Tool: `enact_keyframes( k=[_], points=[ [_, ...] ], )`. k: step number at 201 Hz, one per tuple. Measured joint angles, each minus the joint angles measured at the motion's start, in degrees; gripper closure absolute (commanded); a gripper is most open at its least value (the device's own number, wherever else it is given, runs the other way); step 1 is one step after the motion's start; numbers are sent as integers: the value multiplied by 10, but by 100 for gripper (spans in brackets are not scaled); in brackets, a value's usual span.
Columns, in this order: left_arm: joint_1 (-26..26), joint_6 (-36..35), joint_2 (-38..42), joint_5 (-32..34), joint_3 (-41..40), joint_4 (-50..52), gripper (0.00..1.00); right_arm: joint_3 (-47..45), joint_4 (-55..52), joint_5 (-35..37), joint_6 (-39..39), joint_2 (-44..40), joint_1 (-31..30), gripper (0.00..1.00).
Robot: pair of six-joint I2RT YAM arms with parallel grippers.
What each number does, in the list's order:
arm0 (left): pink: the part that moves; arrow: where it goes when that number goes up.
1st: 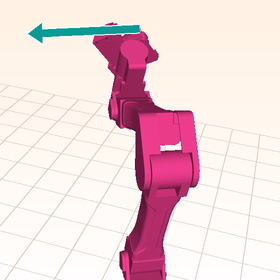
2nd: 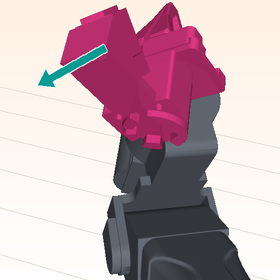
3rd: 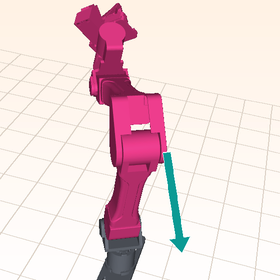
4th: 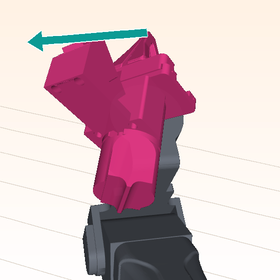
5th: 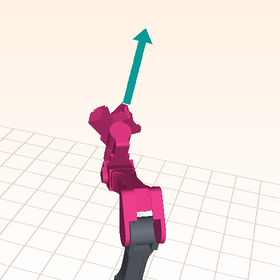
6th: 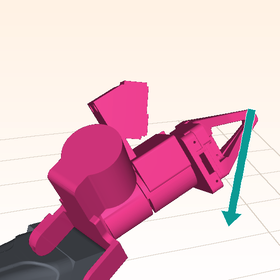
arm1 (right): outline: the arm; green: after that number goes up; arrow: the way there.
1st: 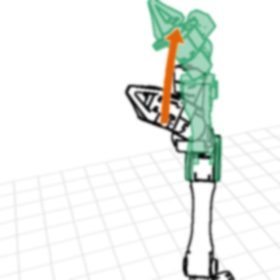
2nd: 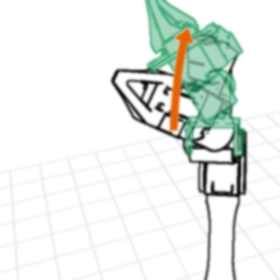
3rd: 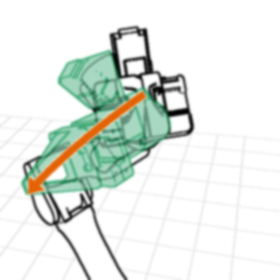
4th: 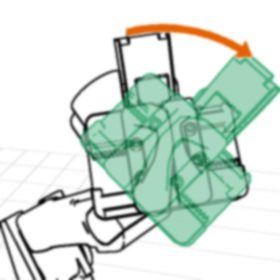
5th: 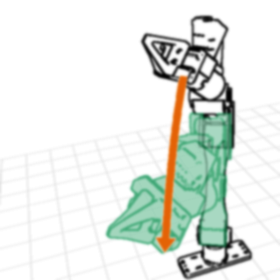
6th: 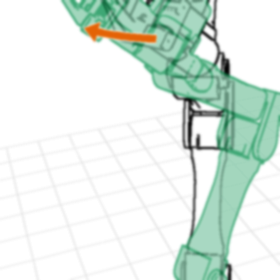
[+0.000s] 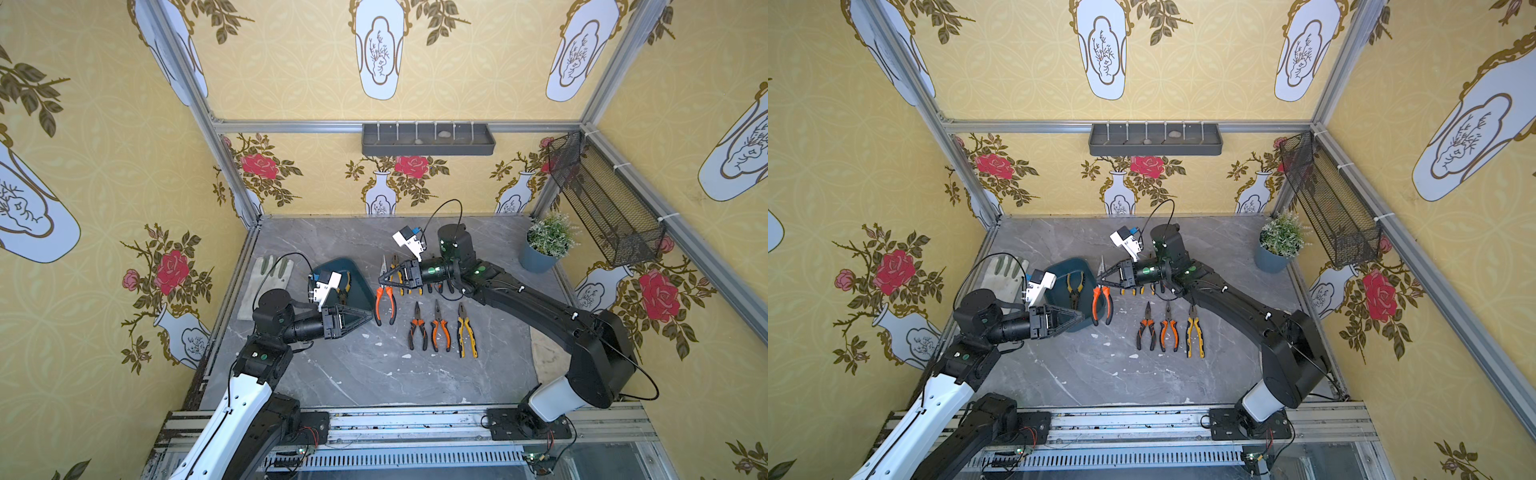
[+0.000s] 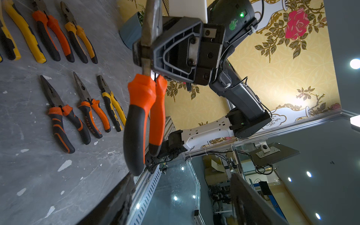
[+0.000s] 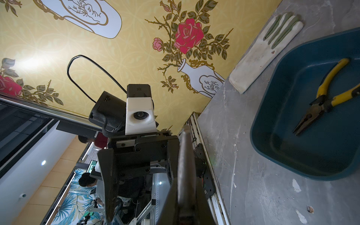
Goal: Take the pliers out of the storage box
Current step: Place the pliers at the center of the board.
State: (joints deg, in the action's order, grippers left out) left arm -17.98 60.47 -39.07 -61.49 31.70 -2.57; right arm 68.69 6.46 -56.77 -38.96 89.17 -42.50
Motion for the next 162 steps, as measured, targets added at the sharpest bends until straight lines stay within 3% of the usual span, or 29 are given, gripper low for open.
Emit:
enact_keyframes(
  k=[59,123,162],
  points=[
    [-13,0,-3,4,0,-2,24,15,23,-14,-8,21,-5,100],
    [-17,-10,-1,-1,-4,0,24,-12,143,-58,-97,43,-5,100],
    [-18,-52,-4,-3,23,53,28,-15,144,-70,-97,31,-3,100]
  ],
)
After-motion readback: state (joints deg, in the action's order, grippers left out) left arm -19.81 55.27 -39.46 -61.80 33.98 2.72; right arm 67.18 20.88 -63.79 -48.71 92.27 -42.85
